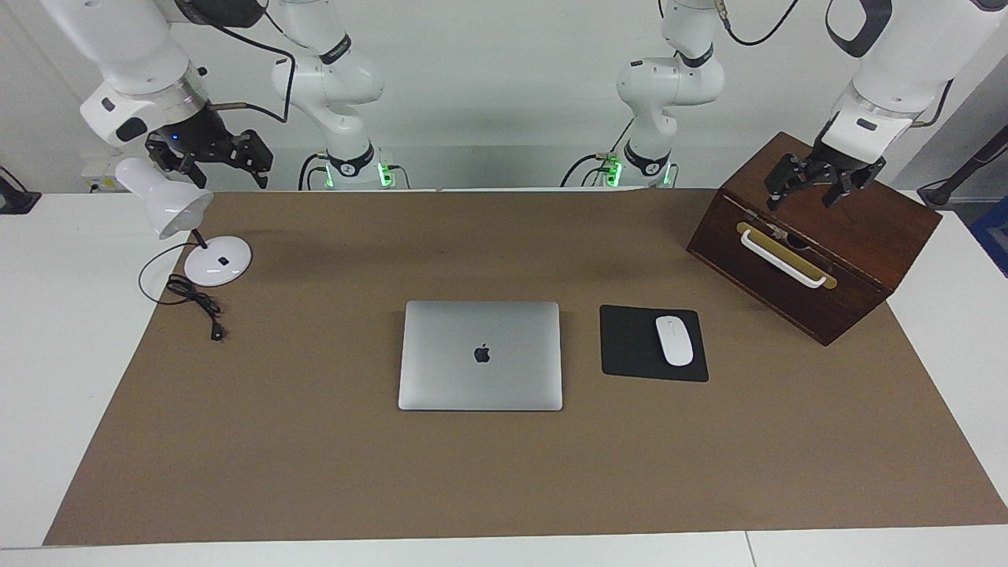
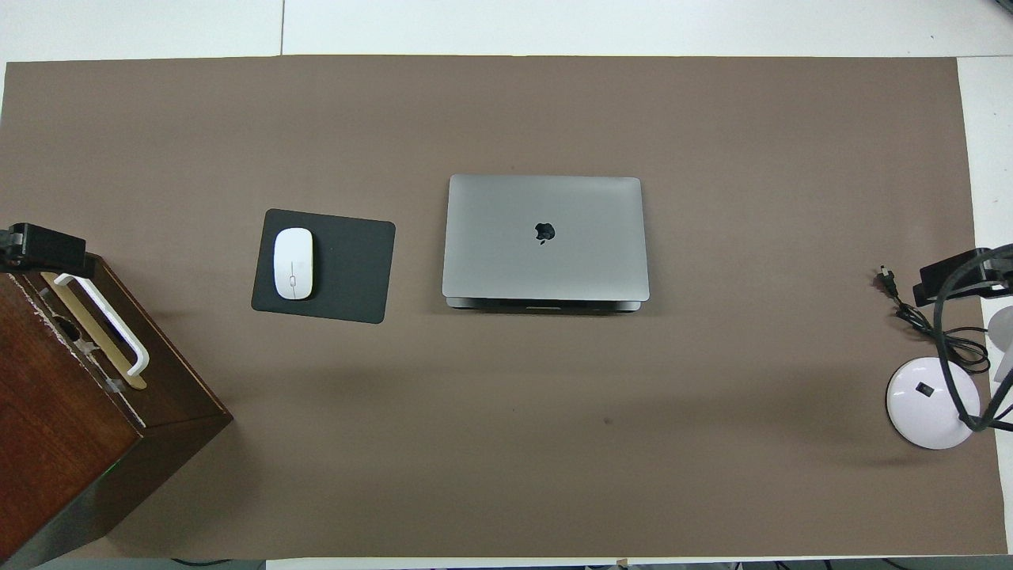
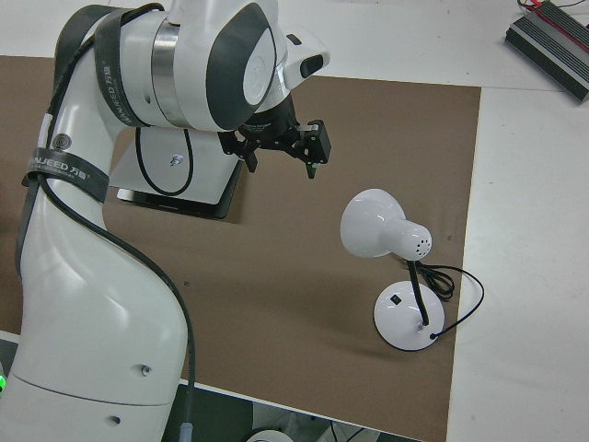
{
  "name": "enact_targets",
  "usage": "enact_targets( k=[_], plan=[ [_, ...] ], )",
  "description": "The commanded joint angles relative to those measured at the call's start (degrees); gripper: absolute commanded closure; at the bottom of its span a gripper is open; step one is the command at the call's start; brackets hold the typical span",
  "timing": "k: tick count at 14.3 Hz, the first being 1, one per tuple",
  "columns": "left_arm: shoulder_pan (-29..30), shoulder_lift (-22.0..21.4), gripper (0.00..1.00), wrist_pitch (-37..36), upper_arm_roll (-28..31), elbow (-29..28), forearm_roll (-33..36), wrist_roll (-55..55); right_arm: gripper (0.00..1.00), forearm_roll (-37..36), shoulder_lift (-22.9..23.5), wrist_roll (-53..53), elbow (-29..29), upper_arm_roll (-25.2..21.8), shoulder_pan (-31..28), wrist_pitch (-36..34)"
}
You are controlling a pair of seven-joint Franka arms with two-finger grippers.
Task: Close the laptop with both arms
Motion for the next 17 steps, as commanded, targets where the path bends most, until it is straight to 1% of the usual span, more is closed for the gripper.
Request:
enact_targets(
  k=[1, 4, 6, 17],
  plan=[
    [-0.15, -0.52, 0.00, -0.08, 0.16, -0.38, 0.17, -0.66, 0.00, 0.92, -0.53, 1.17, -1.96, 0.40, -0.65, 3.57],
    [0.02, -0.51, 0.00, 0.09, 0.07, -0.47, 0.17, -0.66, 0.00, 1.01, -0.53, 1.25, -2.13, 0.40, -0.65, 5.15],
    [0.02, -0.51, 0.00, 0.18, 0.07, -0.47, 0.17, -0.66, 0.00, 1.01, -0.62, 1.34, -3.27, 0.40, -0.65, 7.70],
    [0.20, -0.51, 0.00, 0.45, 0.07, -0.47, -0.27, -0.57, 0.00, 1.10, -0.88, 1.34, -4.77, 0.31, -0.65, 10.87]
  ],
)
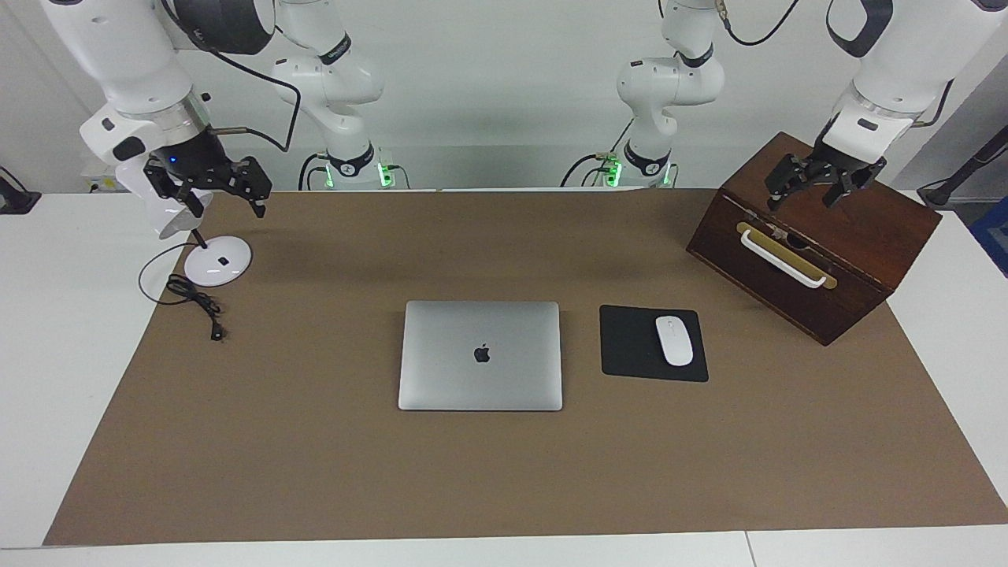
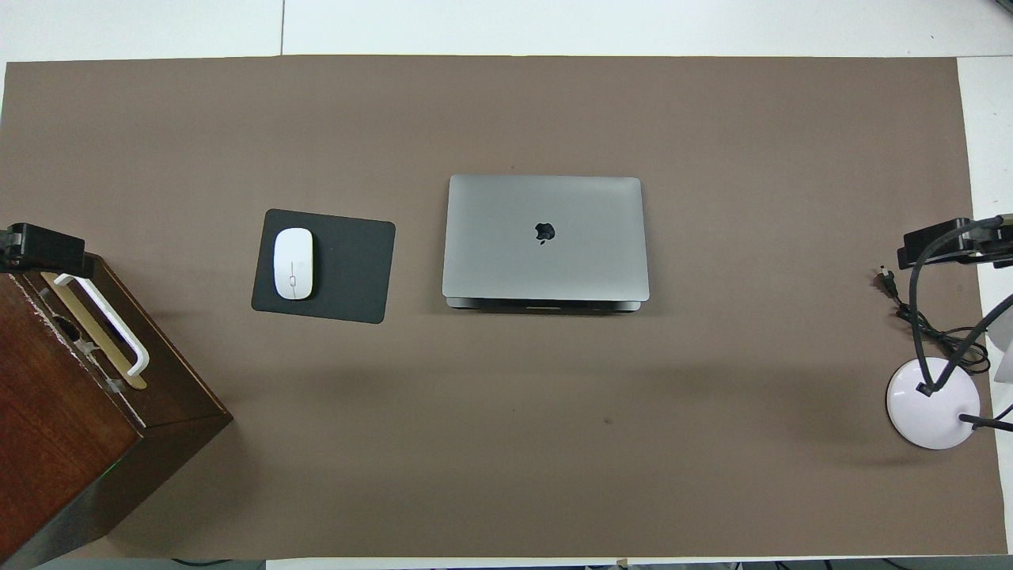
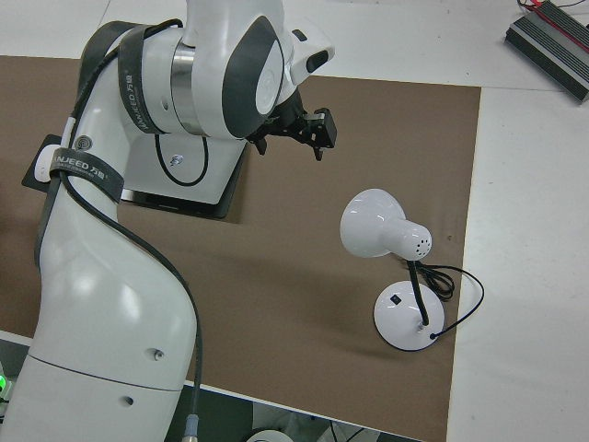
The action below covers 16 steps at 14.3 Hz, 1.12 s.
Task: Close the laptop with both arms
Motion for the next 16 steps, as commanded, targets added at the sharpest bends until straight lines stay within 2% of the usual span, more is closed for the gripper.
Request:
enact_targets(
  k=[1, 16],
  plan=[
    [0.18, -0.51, 0.00, 0.44, -0.02, -0.47, -0.23, -0.57, 0.00, 1.09, -1.18, 1.05, -1.82, 0.33, -0.65, 1.61],
    [0.18, -0.60, 0.00, 0.62, -0.02, -0.56, -0.67, -0.66, 0.00, 1.09, -1.35, 1.05, -2.52, 0.16, -0.65, 2.49]
  ],
)
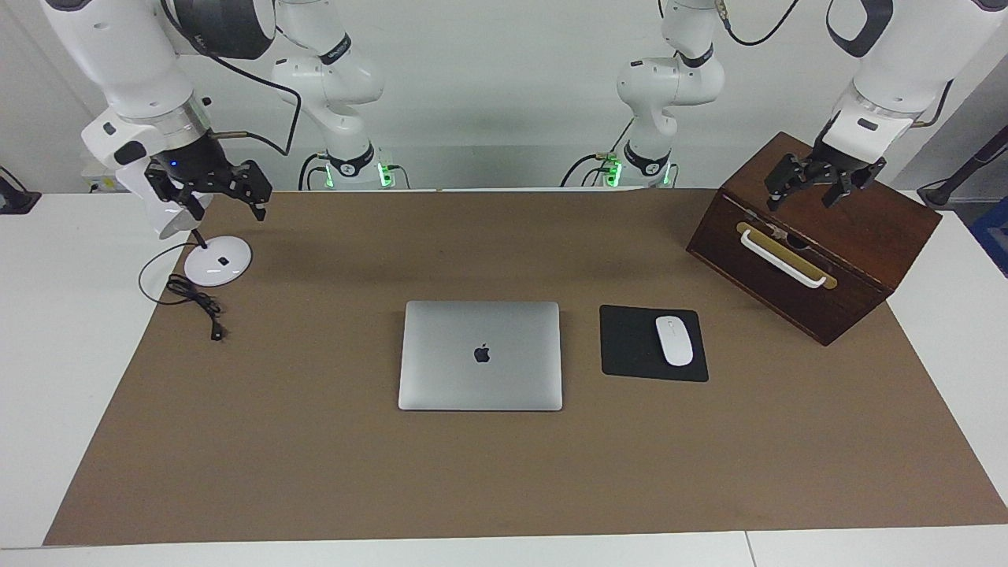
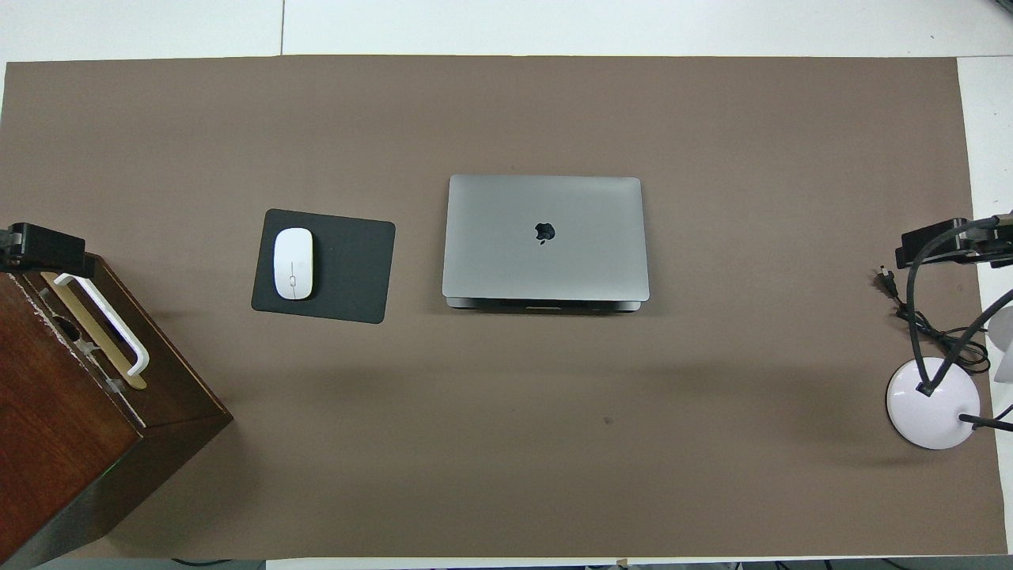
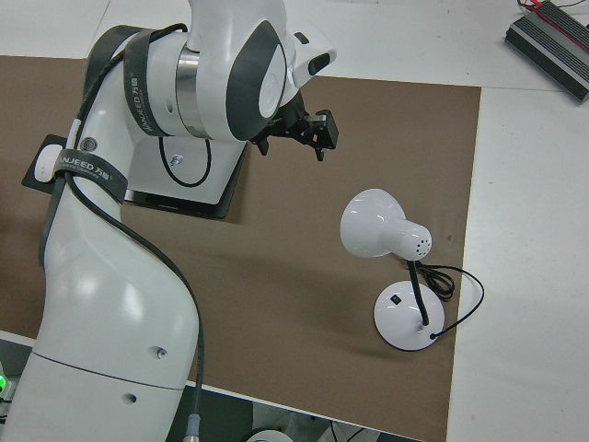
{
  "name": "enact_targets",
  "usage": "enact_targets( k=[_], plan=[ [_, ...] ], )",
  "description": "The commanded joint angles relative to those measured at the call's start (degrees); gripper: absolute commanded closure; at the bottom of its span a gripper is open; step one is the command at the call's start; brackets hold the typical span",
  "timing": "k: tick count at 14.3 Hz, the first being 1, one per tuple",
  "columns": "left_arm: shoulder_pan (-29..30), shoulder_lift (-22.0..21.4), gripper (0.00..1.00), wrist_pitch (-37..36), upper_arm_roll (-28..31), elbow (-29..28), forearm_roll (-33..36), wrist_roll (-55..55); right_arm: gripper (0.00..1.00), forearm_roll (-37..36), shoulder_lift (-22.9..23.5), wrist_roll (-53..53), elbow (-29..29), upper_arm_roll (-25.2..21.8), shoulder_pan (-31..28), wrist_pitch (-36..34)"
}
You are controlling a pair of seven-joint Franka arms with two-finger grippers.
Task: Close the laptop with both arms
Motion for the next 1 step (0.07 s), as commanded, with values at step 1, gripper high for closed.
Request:
enact_targets(
  k=[1],
  plan=[
    [0.18, -0.60, 0.00, 0.59, -0.02, -0.56, -0.49, -0.65, 0.00, 1.08, -1.30, 1.04, -1.83, 0.32, -0.65, 1.71]
  ],
)
